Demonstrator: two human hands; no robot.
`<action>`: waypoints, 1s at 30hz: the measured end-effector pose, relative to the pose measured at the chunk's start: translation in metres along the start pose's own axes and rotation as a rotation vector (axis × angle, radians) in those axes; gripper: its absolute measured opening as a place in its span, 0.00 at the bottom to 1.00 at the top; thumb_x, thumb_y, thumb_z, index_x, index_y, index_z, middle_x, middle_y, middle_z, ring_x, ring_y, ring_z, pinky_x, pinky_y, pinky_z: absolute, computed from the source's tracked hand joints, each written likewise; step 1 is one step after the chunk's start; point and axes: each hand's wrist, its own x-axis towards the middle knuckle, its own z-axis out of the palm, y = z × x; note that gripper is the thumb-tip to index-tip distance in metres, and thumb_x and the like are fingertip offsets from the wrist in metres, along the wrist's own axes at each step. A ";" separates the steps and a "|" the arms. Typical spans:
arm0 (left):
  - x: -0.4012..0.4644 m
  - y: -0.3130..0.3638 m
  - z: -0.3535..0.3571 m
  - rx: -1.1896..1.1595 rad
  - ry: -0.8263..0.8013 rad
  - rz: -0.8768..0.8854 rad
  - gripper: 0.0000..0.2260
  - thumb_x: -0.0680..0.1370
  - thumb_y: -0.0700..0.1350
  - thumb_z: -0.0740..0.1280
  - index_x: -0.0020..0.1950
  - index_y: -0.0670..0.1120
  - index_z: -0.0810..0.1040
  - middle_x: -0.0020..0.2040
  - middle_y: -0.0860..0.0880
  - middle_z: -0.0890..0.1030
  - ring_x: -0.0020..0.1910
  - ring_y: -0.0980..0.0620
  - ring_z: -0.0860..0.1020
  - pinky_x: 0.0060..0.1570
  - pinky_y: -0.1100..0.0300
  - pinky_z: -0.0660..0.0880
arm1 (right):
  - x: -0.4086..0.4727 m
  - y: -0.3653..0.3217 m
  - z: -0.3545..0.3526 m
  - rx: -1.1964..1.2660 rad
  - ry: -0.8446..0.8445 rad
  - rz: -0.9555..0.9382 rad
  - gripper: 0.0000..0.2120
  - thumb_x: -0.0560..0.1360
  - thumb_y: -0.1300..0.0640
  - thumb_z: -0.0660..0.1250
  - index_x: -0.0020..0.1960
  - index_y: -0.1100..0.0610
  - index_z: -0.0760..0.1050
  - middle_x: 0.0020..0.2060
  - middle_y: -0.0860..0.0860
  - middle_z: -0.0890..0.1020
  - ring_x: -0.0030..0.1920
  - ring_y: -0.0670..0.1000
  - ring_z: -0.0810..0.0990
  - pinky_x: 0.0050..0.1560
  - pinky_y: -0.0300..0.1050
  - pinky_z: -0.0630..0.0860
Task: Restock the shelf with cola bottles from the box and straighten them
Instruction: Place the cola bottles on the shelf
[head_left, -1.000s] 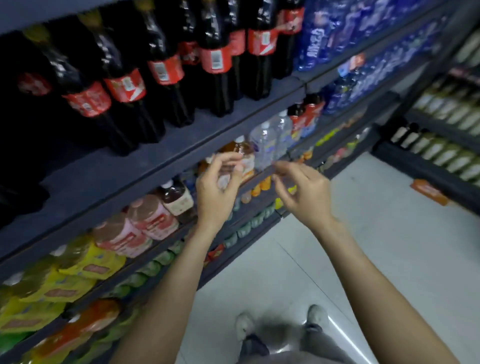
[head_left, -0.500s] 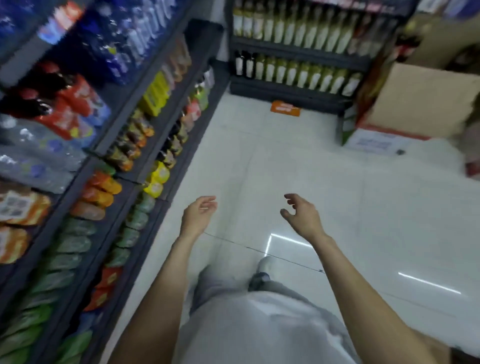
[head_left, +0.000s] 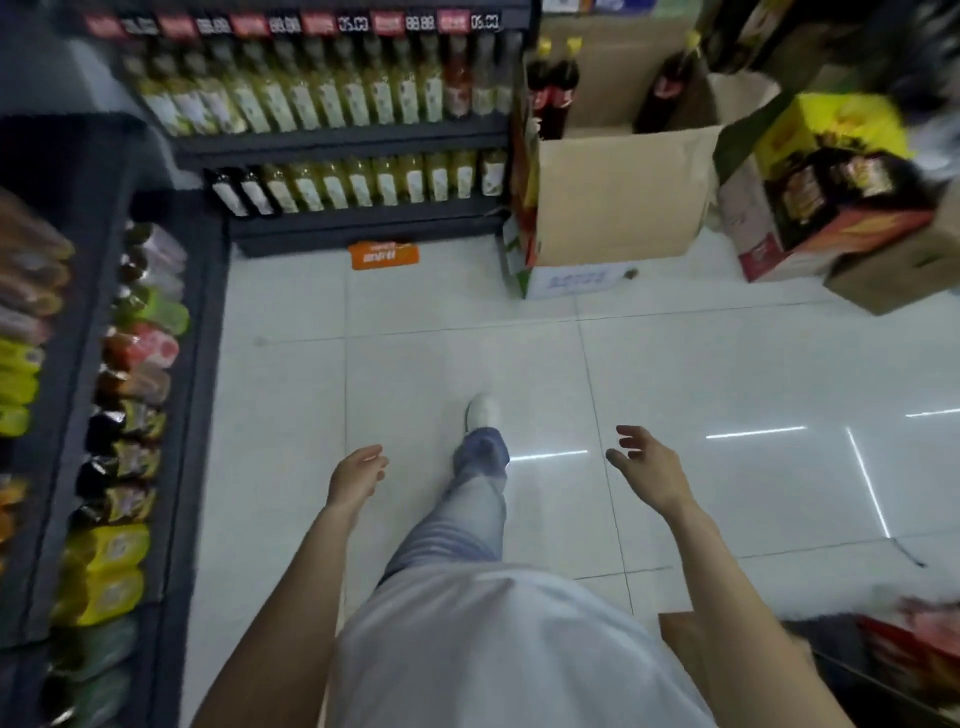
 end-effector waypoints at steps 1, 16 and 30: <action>0.018 0.020 0.009 0.061 -0.018 0.002 0.17 0.79 0.42 0.63 0.68 0.43 0.72 0.59 0.44 0.77 0.55 0.47 0.76 0.52 0.58 0.72 | 0.021 -0.008 -0.015 -0.014 0.008 -0.003 0.19 0.76 0.57 0.66 0.66 0.56 0.70 0.60 0.55 0.78 0.59 0.55 0.76 0.55 0.44 0.70; 0.170 0.431 0.169 0.378 -0.152 0.351 0.16 0.79 0.42 0.63 0.67 0.46 0.73 0.64 0.47 0.77 0.59 0.51 0.75 0.55 0.62 0.69 | 0.372 -0.199 -0.208 -0.184 0.031 -0.226 0.16 0.76 0.58 0.65 0.64 0.56 0.73 0.57 0.54 0.80 0.56 0.55 0.77 0.54 0.44 0.71; 0.331 0.674 0.341 0.324 0.343 0.484 0.19 0.75 0.46 0.68 0.66 0.47 0.72 0.63 0.46 0.76 0.63 0.46 0.74 0.59 0.52 0.73 | 0.697 -0.255 -0.346 -0.444 0.245 -0.330 0.24 0.77 0.56 0.62 0.72 0.57 0.62 0.66 0.60 0.69 0.58 0.64 0.74 0.52 0.61 0.75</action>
